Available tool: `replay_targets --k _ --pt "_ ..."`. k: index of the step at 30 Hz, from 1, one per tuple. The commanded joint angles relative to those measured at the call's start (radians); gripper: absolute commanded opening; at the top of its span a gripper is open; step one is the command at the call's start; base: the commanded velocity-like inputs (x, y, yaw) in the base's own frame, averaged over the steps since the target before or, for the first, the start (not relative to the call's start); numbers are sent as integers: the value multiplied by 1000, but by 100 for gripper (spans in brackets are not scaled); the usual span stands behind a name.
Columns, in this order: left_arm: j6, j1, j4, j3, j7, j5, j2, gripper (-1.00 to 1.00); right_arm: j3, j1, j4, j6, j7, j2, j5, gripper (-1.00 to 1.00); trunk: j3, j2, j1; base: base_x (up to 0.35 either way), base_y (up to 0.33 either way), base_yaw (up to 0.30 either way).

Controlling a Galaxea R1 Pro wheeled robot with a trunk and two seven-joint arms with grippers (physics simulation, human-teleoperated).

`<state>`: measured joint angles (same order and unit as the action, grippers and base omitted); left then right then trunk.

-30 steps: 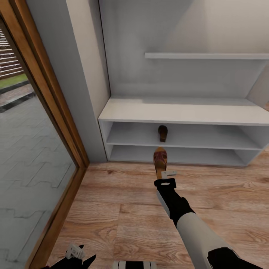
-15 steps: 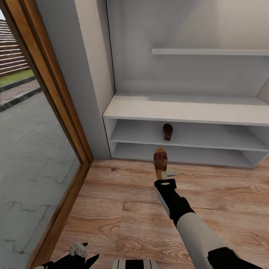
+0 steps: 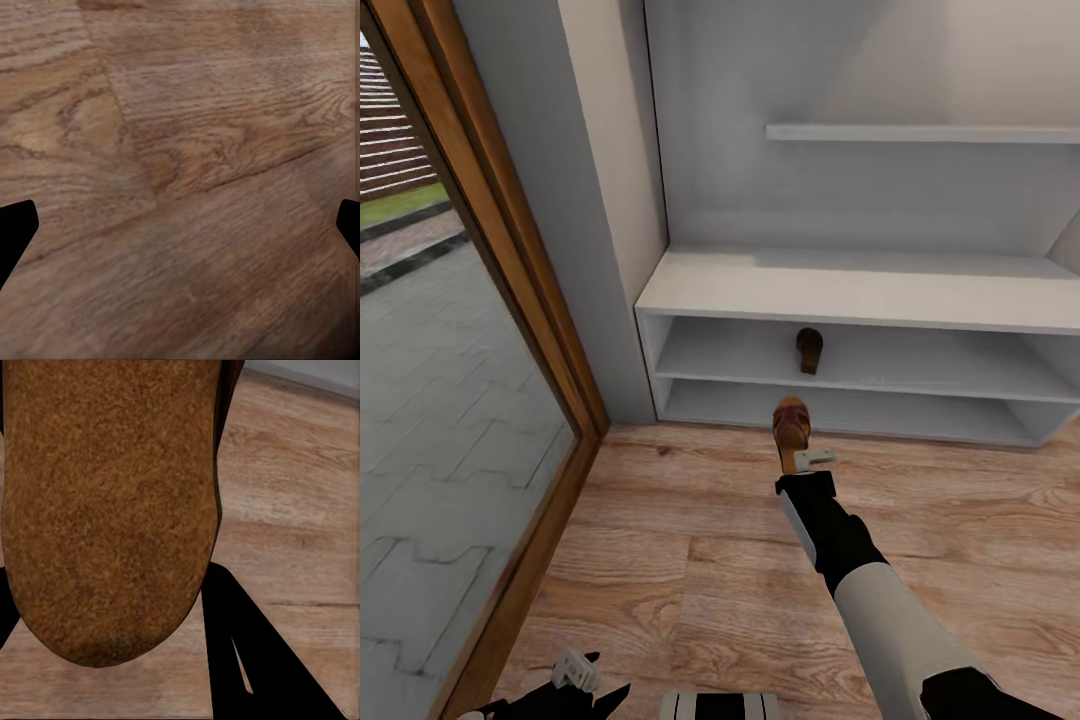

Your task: Pick up the two gym shoes and the two sandals from the corridor floor and place them onto the hallstand (shoe rack) in the corridor, making sure they are on the rack and not on the floor. Arrange them so the two gym shoes are next to each other and the two sandals are next to each other.

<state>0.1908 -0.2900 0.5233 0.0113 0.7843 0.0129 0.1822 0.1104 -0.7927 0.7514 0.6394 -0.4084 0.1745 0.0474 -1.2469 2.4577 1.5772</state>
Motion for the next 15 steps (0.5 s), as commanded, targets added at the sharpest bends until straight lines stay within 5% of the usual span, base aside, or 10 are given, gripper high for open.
replay_targets --k 1,7,15 --pt "5 -1 0 1 1 5 -3 100 2 0 7 17 -3 0 -7 -100 -1 0 0 0 0 0" --pt "3 -1 0 1 1 24 -18 100 2 0 51 56 -4 0 -88 -100 -1 0 0 0 0 0" --pt "0 -20 0 1 2 30 -21 100 2 0 64 63 -4 0 -116 -100 -1 0 0 0 0 0"
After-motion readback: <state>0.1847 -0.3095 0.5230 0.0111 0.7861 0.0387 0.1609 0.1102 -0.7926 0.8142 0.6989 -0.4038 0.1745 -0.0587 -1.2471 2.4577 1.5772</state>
